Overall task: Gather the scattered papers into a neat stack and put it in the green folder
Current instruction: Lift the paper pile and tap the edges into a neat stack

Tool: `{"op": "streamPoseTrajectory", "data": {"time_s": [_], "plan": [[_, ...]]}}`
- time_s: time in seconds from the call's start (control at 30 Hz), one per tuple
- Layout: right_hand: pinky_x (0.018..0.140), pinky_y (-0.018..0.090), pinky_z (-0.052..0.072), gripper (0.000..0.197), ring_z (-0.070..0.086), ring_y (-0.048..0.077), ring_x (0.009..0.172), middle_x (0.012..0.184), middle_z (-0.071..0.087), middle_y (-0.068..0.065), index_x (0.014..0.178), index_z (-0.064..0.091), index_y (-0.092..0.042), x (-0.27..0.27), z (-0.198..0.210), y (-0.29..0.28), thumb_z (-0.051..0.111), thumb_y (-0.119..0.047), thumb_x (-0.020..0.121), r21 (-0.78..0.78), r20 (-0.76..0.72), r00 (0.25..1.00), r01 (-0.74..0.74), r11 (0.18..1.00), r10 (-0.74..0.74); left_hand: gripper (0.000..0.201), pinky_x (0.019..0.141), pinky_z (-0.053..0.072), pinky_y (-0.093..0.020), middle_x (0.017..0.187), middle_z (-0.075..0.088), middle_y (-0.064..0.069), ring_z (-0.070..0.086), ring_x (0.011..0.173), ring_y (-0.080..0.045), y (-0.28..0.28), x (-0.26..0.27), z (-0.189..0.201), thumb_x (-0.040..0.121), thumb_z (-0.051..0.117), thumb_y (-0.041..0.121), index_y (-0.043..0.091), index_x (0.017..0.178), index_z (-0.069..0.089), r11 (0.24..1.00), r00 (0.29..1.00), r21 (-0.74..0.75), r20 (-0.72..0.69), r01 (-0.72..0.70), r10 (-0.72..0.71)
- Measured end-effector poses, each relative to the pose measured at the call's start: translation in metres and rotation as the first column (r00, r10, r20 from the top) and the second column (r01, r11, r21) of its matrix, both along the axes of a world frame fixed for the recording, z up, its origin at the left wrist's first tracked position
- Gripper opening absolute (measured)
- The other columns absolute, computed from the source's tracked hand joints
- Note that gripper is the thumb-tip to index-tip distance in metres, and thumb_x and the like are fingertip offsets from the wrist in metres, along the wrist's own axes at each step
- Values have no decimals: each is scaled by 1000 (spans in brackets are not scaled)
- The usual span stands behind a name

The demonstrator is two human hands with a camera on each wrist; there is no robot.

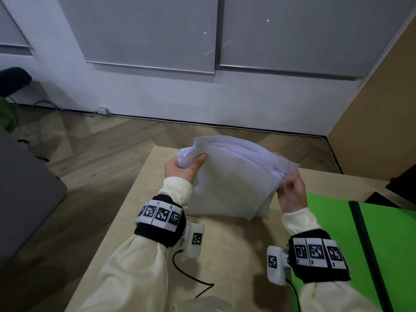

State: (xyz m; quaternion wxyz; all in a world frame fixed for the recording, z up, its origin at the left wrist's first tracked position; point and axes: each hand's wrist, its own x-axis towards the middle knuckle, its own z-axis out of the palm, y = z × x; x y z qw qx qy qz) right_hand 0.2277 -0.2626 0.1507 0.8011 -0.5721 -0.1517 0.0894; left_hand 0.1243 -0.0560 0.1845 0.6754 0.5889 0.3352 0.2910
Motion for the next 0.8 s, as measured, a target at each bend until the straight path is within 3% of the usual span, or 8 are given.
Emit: {"op": "streamPoseTrajectory", "data": {"time_s": [0.1, 0.2, 0.3, 0.37, 0.47, 0.57, 0.7, 0.8], "plan": [[59, 3, 49, 50, 64, -13, 63, 66, 72, -24, 92, 62, -13, -11, -3, -3, 82, -11, 45, -89, 30, 999, -12, 996, 15, 18, 60, 54, -20, 70, 65, 4, 63, 59, -10, 1, -1, 0, 70, 79, 18, 25, 71, 63, 998, 998, -25, -28, 53, -54], [63, 0, 47, 52, 63, -19, 66, 68, 70, -32, 89, 60, -17, -21, -5, -1, 83, -38, 47, -263, 79, 996, -25, 964, 47, 17, 61, 55, -19, 71, 65, 3, 66, 62, -12, 4, -3, -2, 70, 79, 22, 20, 78, 64, 992, 990, -39, -78, 117, -120], [65, 5, 50, 22, 62, -14, 62, 68, 71, -22, 82, 66, -12, -18, -2, 10, 76, 3, 70, -343, 117, 987, 145, 928, -111, 20, 80, 54, -34, 73, 68, 2, 66, 73, -20, -2, -7, 0, 63, 76, 36, 26, 77, 65, 980, 978, -46, -62, 196, -198], [62, 5, 51, 15, 59, -16, 56, 70, 70, -17, 90, 68, -2, -21, 11, 12, 71, 1, 77, -268, 110, 960, 279, 922, -258, 20, 76, 53, -32, 66, 70, 10, 66, 67, -10, -9, -13, 5, 64, 76, 39, 30, 77, 63, 978, 977, -16, -23, 210, -210], [62, -3, 45, 29, 60, -22, 61, 60, 66, -34, 77, 62, -23, -31, 34, 8, 64, 6, 80, -171, 205, 946, 286, 943, -250, 37, 73, 52, -23, 77, 69, 8, 63, 74, -9, -15, -19, 20, 61, 69, 47, 22, 87, 67, 986, 975, 63, 153, 154, -162], [61, -4, 43, 21, 58, -25, 60, 75, 67, -23, 80, 63, -17, -37, 36, 6, 64, 4, 81, -171, 221, 941, 296, 940, -256, 28, 71, 47, -18, 77, 61, 0, 55, 75, -11, -24, -24, 21, 71, 68, 43, 16, 81, 68, 989, 979, 96, 162, 110, -124], [53, -1, 41, 20, 50, -13, 44, 43, 57, -20, 70, 56, -5, -46, 29, 12, 71, -15, 78, -128, 113, 943, 328, 936, -314, 11, 60, 47, -10, 53, 62, 14, 57, 52, 6, -37, -23, 7, 82, 67, 19, 14, 73, 63, 1000, 995, -17, 99, 3, -1], [56, 1, 40, 21, 53, -13, 53, 53, 64, -25, 70, 63, -19, -48, 39, 19, 67, -39, 74, -100, 131, 900, 429, 898, -416, 19, 48, 43, -5, 38, 57, 18, 51, 39, 8, -38, -20, 10, 78, 72, 18, 17, 63, 59, 988, 981, -60, 129, -139, 146]]}}
